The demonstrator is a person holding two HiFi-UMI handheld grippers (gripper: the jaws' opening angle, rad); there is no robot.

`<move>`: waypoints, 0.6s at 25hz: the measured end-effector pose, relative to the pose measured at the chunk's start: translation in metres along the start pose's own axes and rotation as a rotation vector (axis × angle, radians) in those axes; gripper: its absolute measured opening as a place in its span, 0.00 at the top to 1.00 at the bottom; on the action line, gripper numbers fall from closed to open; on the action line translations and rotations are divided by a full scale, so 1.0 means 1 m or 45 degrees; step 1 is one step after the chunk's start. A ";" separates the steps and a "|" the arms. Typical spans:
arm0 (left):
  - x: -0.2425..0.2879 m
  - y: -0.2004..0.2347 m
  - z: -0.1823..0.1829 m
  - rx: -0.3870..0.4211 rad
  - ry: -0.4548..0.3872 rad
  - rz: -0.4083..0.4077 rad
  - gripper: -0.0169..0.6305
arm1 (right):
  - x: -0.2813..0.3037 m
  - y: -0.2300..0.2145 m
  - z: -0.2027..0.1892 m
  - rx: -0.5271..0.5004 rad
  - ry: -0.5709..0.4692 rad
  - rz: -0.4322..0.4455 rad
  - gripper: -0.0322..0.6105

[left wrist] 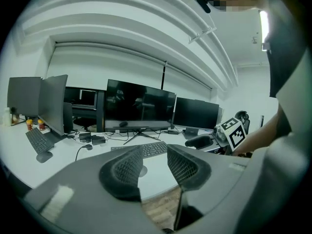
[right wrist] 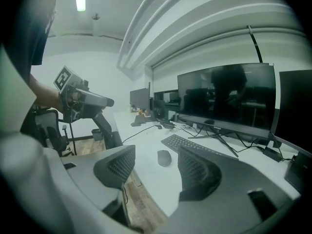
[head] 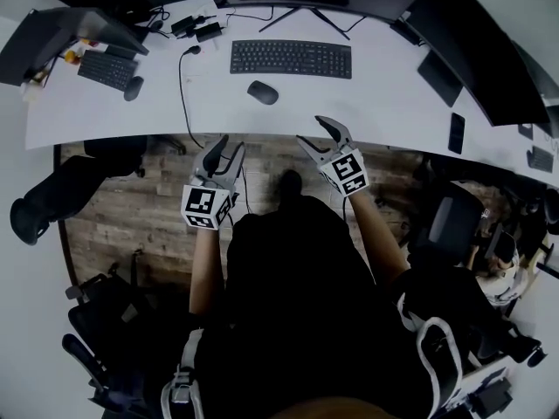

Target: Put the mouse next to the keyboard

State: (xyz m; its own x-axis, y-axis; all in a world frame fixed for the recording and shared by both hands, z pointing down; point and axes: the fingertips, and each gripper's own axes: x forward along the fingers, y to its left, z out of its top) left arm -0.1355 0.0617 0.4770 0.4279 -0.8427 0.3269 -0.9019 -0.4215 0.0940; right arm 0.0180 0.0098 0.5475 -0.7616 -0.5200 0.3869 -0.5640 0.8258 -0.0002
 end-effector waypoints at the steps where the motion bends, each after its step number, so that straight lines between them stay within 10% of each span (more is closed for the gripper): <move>1: 0.003 -0.001 0.001 -0.001 -0.001 0.005 0.73 | 0.001 -0.004 0.000 -0.002 0.002 0.006 0.52; 15: 0.017 0.004 0.008 0.004 0.021 0.064 0.73 | 0.023 -0.022 0.000 -0.006 -0.016 0.070 0.52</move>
State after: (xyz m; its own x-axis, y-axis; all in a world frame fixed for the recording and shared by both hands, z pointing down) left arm -0.1311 0.0430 0.4756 0.3806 -0.8574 0.3465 -0.9222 -0.3794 0.0742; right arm 0.0128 -0.0204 0.5564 -0.7953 -0.4767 0.3746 -0.5199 0.8541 -0.0168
